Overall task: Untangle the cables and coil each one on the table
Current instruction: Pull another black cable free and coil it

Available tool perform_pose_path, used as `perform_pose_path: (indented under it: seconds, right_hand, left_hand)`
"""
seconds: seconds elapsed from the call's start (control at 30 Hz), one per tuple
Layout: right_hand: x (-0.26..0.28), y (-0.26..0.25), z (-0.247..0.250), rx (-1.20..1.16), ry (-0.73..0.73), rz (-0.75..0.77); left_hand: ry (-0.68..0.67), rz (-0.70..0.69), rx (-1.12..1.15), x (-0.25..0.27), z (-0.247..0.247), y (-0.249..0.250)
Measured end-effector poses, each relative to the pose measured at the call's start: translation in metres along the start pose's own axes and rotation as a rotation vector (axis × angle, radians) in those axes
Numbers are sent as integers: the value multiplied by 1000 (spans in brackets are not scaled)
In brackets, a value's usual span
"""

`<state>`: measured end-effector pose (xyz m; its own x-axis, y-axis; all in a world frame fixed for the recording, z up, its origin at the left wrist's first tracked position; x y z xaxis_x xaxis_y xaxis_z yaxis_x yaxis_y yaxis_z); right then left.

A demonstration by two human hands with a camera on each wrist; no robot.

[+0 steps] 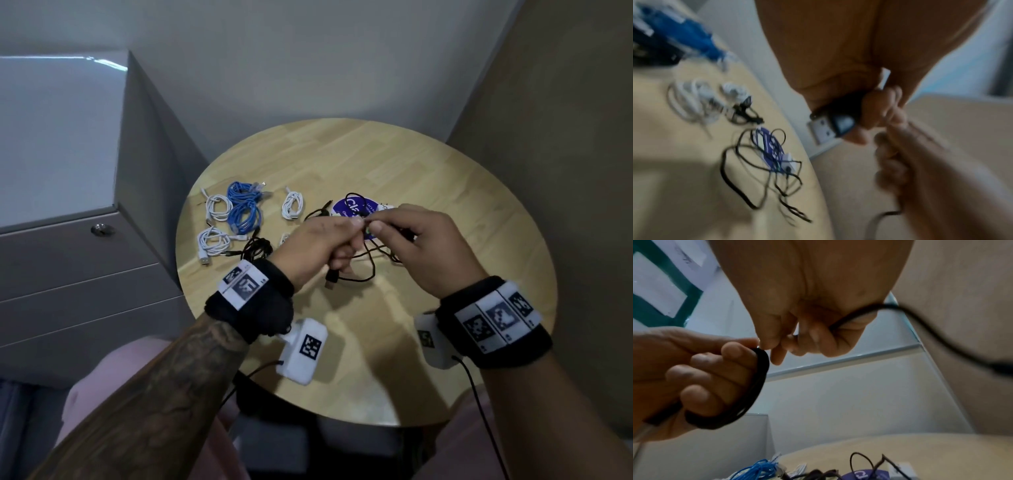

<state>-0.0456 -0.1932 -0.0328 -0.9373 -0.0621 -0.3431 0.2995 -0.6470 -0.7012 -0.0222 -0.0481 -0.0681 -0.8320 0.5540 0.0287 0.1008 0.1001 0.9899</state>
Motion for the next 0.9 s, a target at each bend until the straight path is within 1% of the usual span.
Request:
perform_pose_path:
  seconds: [0.03, 0.1, 0.17, 0.27, 0.33, 0.43, 0.57, 0.67, 0.73, 0.83, 0.9]
  right_hand:
    - [-1, 10, -3, -25, -15, -56]
    - [-2, 24, -9, -44, -73, -160]
    - [0, 27, -16, -62, -168, -205]
    - [4, 15, -29, -104, -268, -199]
    - [7, 10, -41, -88, -325, -196]
    - [11, 8, -55, -9, -394, -175]
    - [9, 5, -47, 34, -380, -156]
    - [15, -3, -53, 86, -430, -113]
    - [19, -11, -59, 165, -448, -61]
    - [19, -22, -54, 272, -401, 19]
    - [18, -28, -45, 291, -361, 40]
  left_hand:
    - [41, 31, 136, -1, 8, 1]
    - [80, 78, 481, -1, 23, 3]
    - [109, 72, 749, 0, 36, 7]
    - [194, 23, 970, 2, 49, 9]
    - [264, -37, 1058, 3, 57, 10]
    - [348, -104, 1049, 4, 69, 11]
    - [379, -143, 974, 3, 80, 10]
    - [432, -161, 906, -1, 85, 4]
    - [459, -162, 777, -4, 84, -1]
    - [475, -219, 472, -5, 75, -1]
    - [487, -234, 386, -4, 71, -1]
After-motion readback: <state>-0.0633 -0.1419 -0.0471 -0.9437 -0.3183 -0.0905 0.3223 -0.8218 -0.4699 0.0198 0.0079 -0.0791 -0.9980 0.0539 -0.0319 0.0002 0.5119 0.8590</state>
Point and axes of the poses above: each hand's wrist, its own x-axis away from the middle knuckle, its own z-axis out of the back of the hand, y = z × x, the point moved 7 cm from there along -x, towards the middle knuckle, and after that the axes turned 2 degrees about -z, right-handed, at the moved point
